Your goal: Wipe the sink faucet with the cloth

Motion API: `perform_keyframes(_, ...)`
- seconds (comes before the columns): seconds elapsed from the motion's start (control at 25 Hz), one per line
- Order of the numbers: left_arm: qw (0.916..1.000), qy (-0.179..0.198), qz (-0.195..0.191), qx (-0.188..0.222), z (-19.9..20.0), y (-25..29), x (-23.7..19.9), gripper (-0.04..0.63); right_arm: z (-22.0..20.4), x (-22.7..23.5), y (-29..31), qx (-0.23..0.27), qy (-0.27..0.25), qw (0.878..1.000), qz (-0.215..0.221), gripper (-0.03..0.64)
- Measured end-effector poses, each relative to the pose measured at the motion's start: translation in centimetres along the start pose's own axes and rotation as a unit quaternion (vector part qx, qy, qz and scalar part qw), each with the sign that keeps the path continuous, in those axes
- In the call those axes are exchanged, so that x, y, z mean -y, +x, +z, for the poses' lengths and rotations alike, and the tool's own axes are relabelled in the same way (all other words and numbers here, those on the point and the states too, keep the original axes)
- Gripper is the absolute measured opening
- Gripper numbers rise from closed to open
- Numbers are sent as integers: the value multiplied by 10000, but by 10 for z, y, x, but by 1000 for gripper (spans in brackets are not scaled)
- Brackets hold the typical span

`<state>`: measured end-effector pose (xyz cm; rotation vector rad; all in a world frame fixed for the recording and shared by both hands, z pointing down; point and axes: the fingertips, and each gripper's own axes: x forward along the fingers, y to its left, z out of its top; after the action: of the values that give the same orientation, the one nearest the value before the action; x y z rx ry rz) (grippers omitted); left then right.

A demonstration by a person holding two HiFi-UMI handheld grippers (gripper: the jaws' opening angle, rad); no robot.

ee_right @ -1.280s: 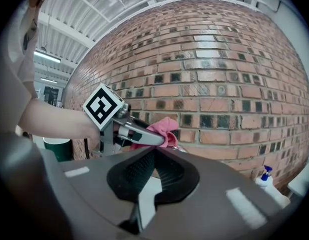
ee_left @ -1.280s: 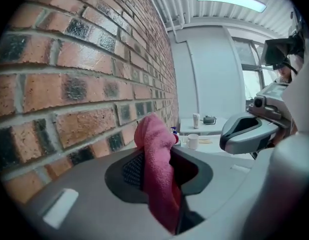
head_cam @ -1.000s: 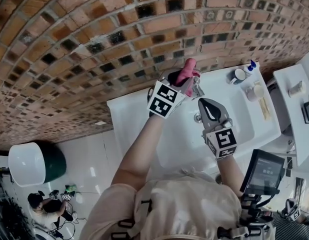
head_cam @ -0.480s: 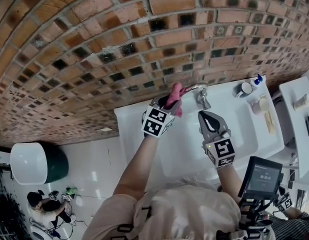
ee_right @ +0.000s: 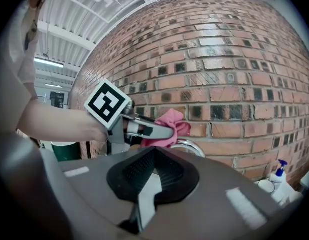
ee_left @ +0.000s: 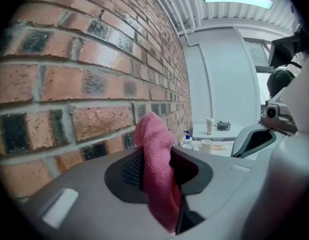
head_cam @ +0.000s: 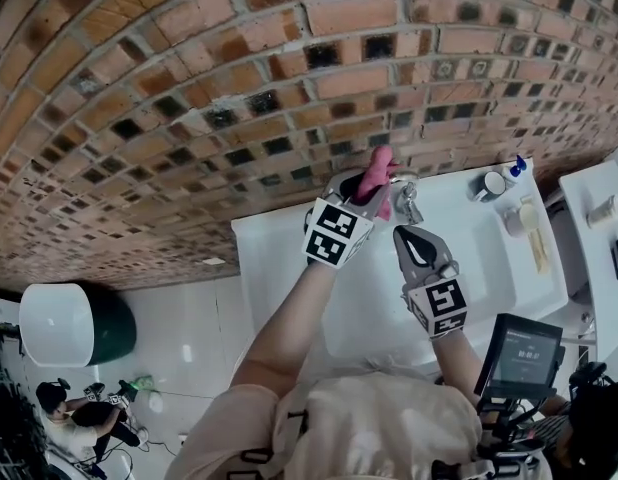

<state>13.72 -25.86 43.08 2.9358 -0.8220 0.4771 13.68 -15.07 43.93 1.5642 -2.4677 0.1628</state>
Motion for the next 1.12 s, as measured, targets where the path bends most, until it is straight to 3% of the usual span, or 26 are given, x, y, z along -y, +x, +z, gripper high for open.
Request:
perform_keyframes(0.12,9999,-131,42,75,-5,6,-1,115,2,2,-2,20,-32,10000,-27,-8)
perform_keyframes(0.32,9966,-789,-81,217,-43,-13,-14,120,-7,9,-6,-85,41,9999,-91,-8)
perform_keyframes(0.48,9974,-723,23,-45,-71,-16,-17,120,-11,14,-10,-105,105,9997,-175,-8)
perform_keyframes(0.68,9936,-995,103,-533,-110,-17,-11,115,-7,13,-15,-37,55,9998,-190,-8)
perform_keyframes(0.8,9943,-1055,115,-78,-68,-19,2,113,-8,14,-20,-51,87,9997,-228,-8)
perform_keyframes(0.92,9964,-731,66,418,-4,-13,14,113,-8,15,-25,49,319,9991,-257,-8)
perform_keyframes(1.0,9972,-574,-90,472,20,1,25,114,-7,16,-29,102,380,9989,-262,-8)
perform_keyframes(1.12,9970,-639,-303,310,23,26,40,114,-6,20,-35,183,417,9985,-299,-8)
